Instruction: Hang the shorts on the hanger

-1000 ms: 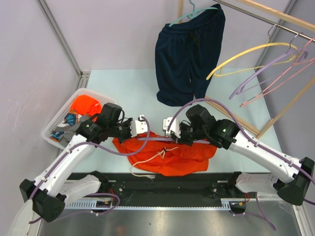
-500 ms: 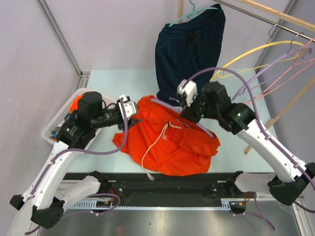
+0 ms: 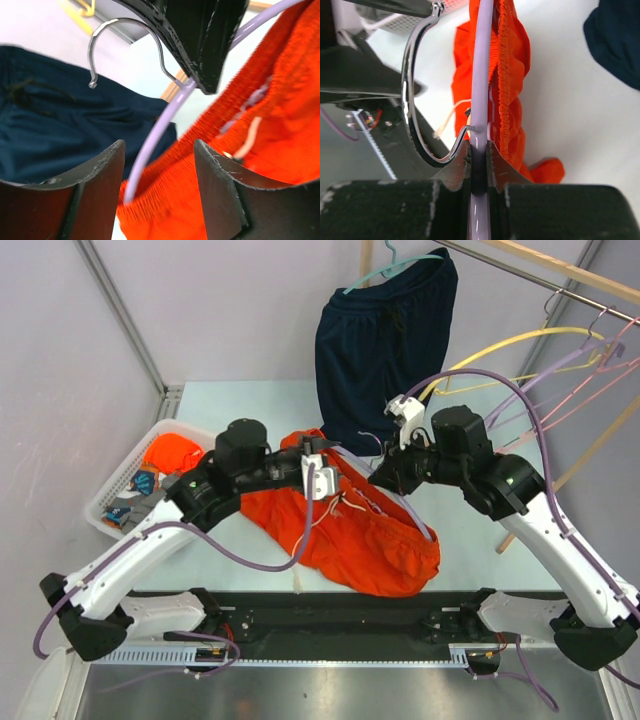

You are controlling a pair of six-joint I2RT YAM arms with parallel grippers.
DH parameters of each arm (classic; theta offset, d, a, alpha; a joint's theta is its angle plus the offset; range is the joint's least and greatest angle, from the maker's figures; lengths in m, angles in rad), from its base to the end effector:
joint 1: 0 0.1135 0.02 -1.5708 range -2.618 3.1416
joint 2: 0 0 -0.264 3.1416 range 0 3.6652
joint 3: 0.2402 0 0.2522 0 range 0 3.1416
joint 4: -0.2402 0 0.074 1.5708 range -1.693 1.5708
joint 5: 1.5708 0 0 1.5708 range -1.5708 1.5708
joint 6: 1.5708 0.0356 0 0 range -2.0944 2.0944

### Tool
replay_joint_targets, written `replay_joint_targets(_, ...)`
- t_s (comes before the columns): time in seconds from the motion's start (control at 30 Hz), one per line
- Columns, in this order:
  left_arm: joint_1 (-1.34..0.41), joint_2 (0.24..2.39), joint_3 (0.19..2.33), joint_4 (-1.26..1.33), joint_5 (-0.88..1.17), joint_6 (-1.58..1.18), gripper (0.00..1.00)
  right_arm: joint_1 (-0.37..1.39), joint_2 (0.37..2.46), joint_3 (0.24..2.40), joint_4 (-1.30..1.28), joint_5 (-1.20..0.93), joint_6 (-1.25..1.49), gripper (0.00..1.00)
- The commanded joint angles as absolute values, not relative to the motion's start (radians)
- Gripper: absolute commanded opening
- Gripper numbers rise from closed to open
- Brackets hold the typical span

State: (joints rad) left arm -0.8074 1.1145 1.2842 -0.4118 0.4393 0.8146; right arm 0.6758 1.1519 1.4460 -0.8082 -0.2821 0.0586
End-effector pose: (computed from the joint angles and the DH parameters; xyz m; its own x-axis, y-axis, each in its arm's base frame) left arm 0.1537 -0.1825 0.4255 0.5696 0.3570 -0.7403 0.7651 0.0986 0.6363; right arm 0.1685 0.1478 0.4299 -0.4293 -0.2721 -0.8612 -0.7661 0.6147 0.1877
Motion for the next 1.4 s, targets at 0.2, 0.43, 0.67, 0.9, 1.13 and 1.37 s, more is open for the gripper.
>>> replay_joint_targets(0.2, -0.887, 1.265, 1.331, -0.316, 0.396, 1.04, 0.51, 0.706, 1.046, 1.425, -0.772, -0.356, 0.15, 0.0)
replay_joint_targets(0.43, -0.885, 1.281, 1.339, -0.273, 0.385, 1.055, 0.06, 0.703, 1.0, 1.401, -0.808, -0.348, 0.155, 0.05)
replay_joint_targets(0.67, -0.828, 1.238, 1.262, -0.114, 0.454, 1.0, 0.0, 0.626, 0.916, 1.361, -0.879, -0.402, 0.152, 0.45)
replay_joint_targets(0.9, -0.818, 1.25, 1.224, 0.049, 0.498, 0.994, 0.0, 0.583, 0.871, 1.37, -0.926, -0.524, 0.152, 0.27)
replay_joint_targets(1.13, -0.816, 1.278, 1.197, 0.138, 0.497, 0.985, 0.0, 0.552, 0.861, 1.419, -0.988, -0.541, 0.15, 0.23)
replay_joint_targets(1.37, -0.815, 1.264, 1.232, 0.144, 0.43, 0.876, 0.7, 0.468, 0.906, 1.586, -0.983, -0.374, 0.247, 0.0)
